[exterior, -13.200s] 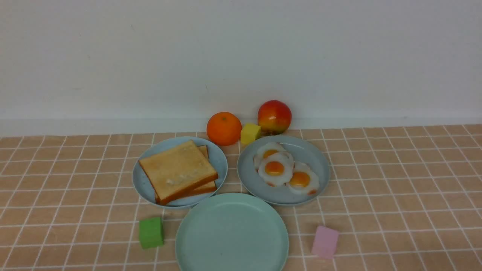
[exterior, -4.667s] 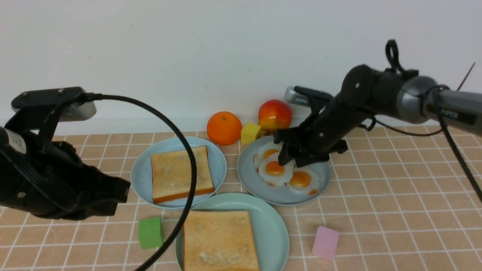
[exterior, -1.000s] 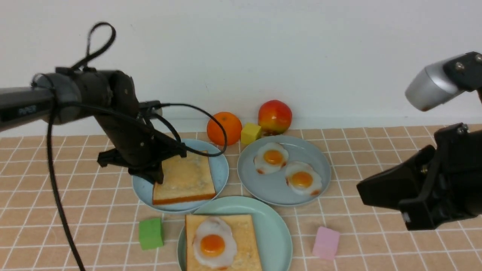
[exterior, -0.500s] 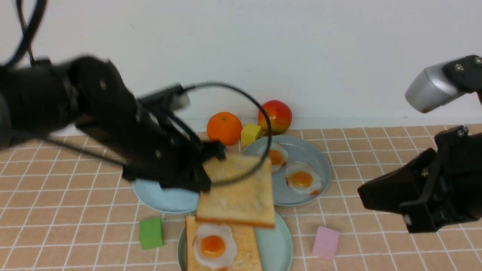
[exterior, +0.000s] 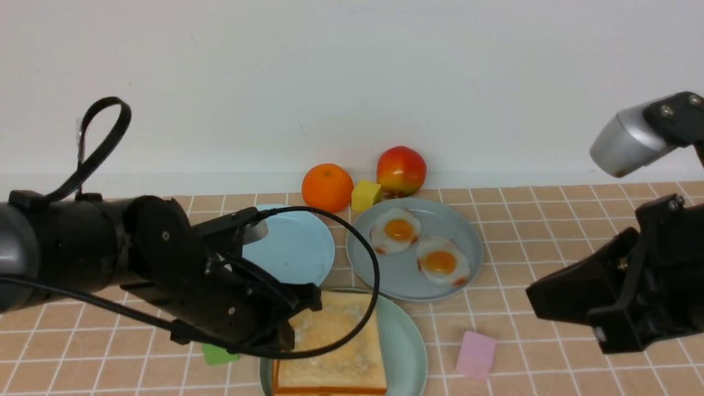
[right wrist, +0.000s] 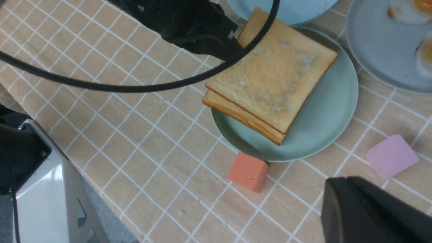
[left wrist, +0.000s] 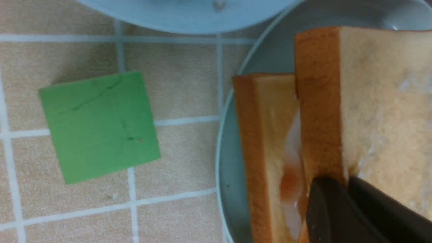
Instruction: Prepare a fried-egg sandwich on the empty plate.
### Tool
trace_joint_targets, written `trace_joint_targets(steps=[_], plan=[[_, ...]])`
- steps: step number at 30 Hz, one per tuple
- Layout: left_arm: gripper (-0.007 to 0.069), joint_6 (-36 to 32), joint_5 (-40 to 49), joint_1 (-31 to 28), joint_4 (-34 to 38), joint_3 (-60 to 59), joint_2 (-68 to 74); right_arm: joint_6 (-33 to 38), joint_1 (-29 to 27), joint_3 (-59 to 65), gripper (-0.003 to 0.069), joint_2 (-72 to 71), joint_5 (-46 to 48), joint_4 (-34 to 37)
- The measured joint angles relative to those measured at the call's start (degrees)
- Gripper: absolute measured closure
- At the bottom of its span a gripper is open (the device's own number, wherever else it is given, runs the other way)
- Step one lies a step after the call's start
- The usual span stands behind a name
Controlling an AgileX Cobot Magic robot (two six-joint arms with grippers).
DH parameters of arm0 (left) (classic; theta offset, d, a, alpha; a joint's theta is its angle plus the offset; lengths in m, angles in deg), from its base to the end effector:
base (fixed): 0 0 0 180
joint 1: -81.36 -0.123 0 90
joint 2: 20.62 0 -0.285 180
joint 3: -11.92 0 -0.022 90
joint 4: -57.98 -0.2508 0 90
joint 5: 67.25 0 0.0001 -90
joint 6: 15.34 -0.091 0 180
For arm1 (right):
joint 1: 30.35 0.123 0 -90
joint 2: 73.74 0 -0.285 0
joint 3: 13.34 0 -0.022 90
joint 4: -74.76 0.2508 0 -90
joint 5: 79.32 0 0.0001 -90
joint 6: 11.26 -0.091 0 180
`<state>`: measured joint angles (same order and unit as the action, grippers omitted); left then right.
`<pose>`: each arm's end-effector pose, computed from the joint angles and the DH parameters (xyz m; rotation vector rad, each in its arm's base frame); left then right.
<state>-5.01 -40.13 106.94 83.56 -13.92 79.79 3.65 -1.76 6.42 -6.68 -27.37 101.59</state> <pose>0.2717 -0.1500 0.1946 -0.1168 2.7369 -0.5850 0.1580 0.1230 0.3605 -0.7192 2.2974 0.6870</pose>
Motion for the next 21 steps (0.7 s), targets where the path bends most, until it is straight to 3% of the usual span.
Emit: trace_joint_targets(steps=[4, 9, 13, 18, 21], plan=[[0.0524, 0.29, 0.06, 0.0, -0.68, 0.0, 0.0, 0.0, 0.0, 0.0, 0.0627, 0.0, 0.0, -0.26], [0.0391, 0.33, 3.25, 0.0, -2.78, 1.09, -0.64, -0.77, 0.0, 0.0, 0.0621, -1.36, 0.33, -0.98], [0.0305, 0.45, 6.99, 0.0, -4.17, 2.97, -2.75, -7.95, 0.05, 0.0, 0.0613, -4.51, 0.39, -6.35], [0.0298, -0.38, 10.07, 0.0, -4.63, 3.38, -7.53, -21.4, 0.05, 1.8, 0.0604, -10.74, 1.13, -16.15], [0.0326, -1.6, 13.08, 0.0, -4.83, 3.4, -12.14, -25.75, 0.05, 4.74, 0.0601, -16.31, 1.32, -20.09]])
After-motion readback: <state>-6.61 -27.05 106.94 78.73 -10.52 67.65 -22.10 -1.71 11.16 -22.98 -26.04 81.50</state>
